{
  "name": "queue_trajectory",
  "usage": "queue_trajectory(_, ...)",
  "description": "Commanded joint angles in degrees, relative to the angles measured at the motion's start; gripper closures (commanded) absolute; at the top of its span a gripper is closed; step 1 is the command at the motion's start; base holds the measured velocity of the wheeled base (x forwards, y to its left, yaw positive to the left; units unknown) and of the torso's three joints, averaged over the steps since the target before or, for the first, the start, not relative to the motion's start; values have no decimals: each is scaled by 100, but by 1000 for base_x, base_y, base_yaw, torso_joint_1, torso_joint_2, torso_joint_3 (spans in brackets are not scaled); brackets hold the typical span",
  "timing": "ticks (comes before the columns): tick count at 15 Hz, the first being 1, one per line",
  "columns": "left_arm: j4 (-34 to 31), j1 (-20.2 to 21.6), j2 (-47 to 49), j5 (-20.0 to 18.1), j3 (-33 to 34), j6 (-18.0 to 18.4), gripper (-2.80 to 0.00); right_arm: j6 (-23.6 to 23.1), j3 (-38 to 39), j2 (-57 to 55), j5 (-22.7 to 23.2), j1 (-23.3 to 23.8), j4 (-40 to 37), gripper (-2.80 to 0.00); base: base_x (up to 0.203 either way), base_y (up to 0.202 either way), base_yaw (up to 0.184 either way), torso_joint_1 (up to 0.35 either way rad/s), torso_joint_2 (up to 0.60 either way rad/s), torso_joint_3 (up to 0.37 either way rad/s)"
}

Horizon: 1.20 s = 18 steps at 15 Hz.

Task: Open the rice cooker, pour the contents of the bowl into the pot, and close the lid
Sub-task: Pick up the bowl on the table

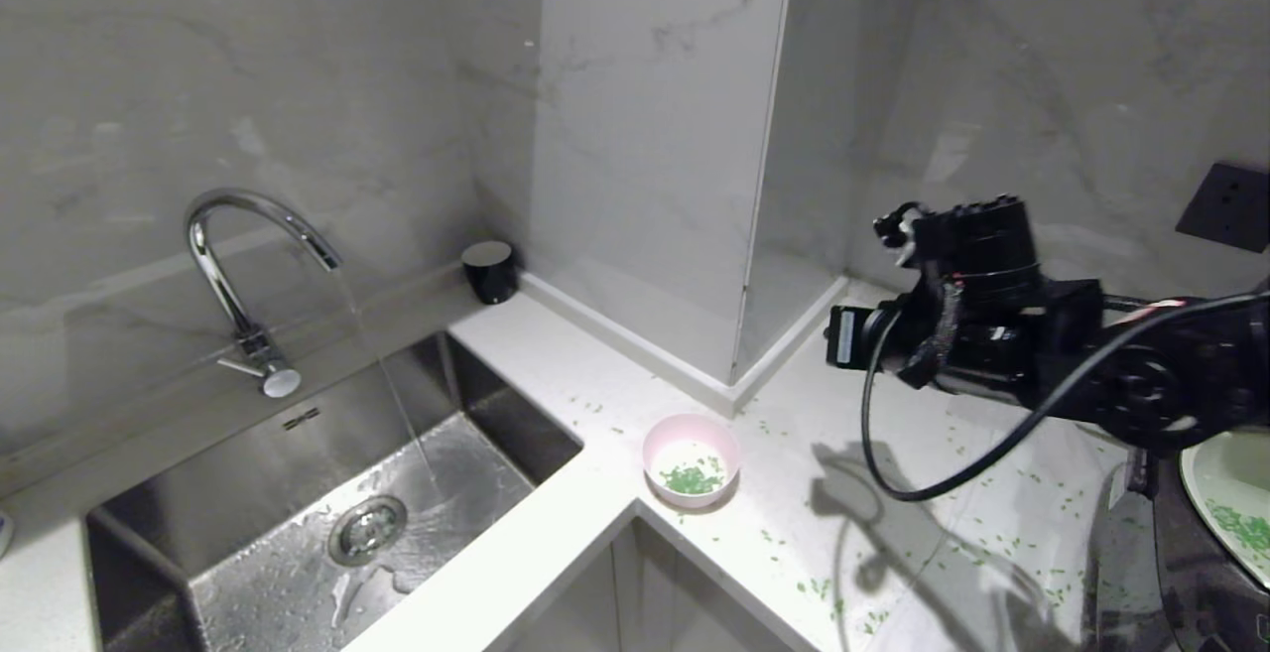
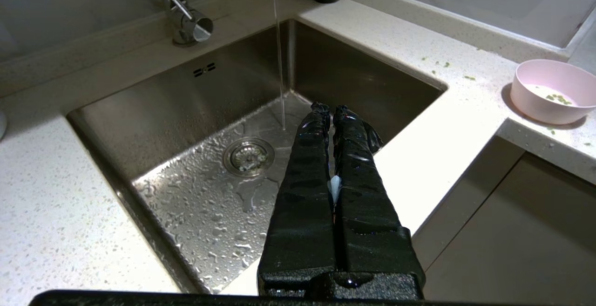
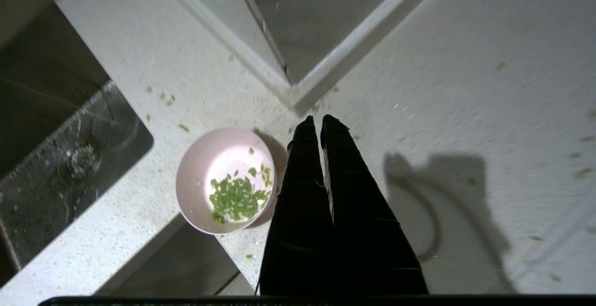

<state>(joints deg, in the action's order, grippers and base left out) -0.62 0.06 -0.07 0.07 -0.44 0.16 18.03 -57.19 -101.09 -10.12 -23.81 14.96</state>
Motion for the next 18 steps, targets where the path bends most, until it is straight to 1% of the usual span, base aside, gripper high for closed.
queue_trajectory(1, 1, 1, -1, 1, 0, -16, 0, -299, 410, 1726, -398, -51, -41, 0, 0, 0, 0, 0, 0, 0)
queue_trajectory(5, 1, -6, -1, 1, 0, -7, 0, -1114, 1135, 3416, -1485, -31, -295, 0, 0, 0, 0, 0, 0, 0)
queue_trajectory(6, 1, -6, -1, 1, 0, -9, 0, -1319, 1309, 3822, -1682, 90, -354, 0, 0, 0, 0, 0, 0, 0)
queue_trajectory(7, 1, -6, -1, 1, 0, -16, 0, -1492, 1448, 4185, -1793, 401, -395, 0, 0, 0, 0, 0, 0, 0)
queue_trajectory(9, 1, -6, -1, -6, 0, -33, 0, -1768, 1719, 4789, -1904, 1328, -472, 0, 0, 0, 0, 0, 0, 0)
queue_trajectory(10, 1, -6, -1, -6, 0, -33, 0, -1890, 1843, 5104, -1932, 1629, -491, 0, 0, 0, 0, 0, 0, 0)
queue_trajectory(11, 1, -6, -1, -7, 0, -33, 0, -1964, 1921, 5397, -1947, 1818, -505, 0, 0, 0, 0, 0, 0, 0)
queue_trajectory(13, 1, -6, -1, -7, 0, -33, 0, -2038, 2108, 6073, -1957, 2066, -522, 0, 0, 0, 0, 0, 0, 0)
queue_trajectory(16, 1, -6, -1, -7, 0, -33, 0, -2060, 2638, 7162, -1917, 2155, -527, 0, 0, 0, 0, 0, 0, 0)
queue_trajectory(18, 1, -6, -1, -4, 0, -33, 0, -2087, 3104, 7824, -1755, 2176, -533, 0, 0, 0, 0, 0, 0, 0)
